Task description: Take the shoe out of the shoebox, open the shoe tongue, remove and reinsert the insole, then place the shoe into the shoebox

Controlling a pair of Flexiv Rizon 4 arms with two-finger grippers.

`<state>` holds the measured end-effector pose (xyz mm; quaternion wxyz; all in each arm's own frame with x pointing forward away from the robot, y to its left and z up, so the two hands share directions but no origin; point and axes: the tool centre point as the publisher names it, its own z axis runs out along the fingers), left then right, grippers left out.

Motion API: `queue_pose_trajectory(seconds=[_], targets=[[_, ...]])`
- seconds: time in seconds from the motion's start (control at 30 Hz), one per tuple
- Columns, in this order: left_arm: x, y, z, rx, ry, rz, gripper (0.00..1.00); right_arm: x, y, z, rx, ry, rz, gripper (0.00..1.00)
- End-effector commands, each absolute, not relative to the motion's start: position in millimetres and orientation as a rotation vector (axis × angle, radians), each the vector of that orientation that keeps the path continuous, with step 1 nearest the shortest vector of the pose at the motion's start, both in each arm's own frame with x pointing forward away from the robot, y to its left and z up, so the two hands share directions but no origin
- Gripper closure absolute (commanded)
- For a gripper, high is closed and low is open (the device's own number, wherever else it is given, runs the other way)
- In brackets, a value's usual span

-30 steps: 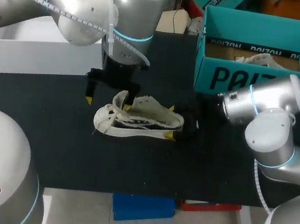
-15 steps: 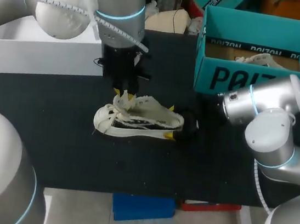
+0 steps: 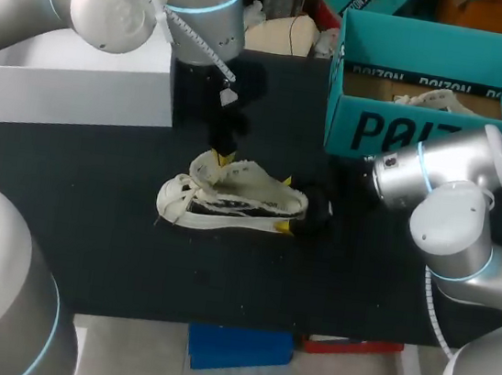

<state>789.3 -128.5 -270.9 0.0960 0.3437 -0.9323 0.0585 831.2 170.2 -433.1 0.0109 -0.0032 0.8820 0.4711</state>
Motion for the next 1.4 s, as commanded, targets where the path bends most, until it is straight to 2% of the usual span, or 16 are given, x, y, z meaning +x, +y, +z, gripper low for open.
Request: queue_pose_trajectory(seconds=[0.03,0.4,0.57,0.87,1.4], targets=[[795,-128,-272,0.617,-2.810,0.189,1.00,832,170,-434,-0.009,2.752,1.470,1.00],[795,-128,-272,0.617,-2.810,0.189,1.00,832,170,-434,-0.009,2.752,1.470,1.00],[798,-137,-275,0.338,-2.795,0.317,1.00,832,170,-434,-0.009,2.752,1.470,1.00],[807,-146,-282,-0.028,-2.853,0.173,1.00,832,170,-434,-0.009,2.752,1.470,1.00],[806,-154,-289,-0.147,-2.879,0.174,1.00,832,170,-434,-0.009,2.752,1.470,1.00]])
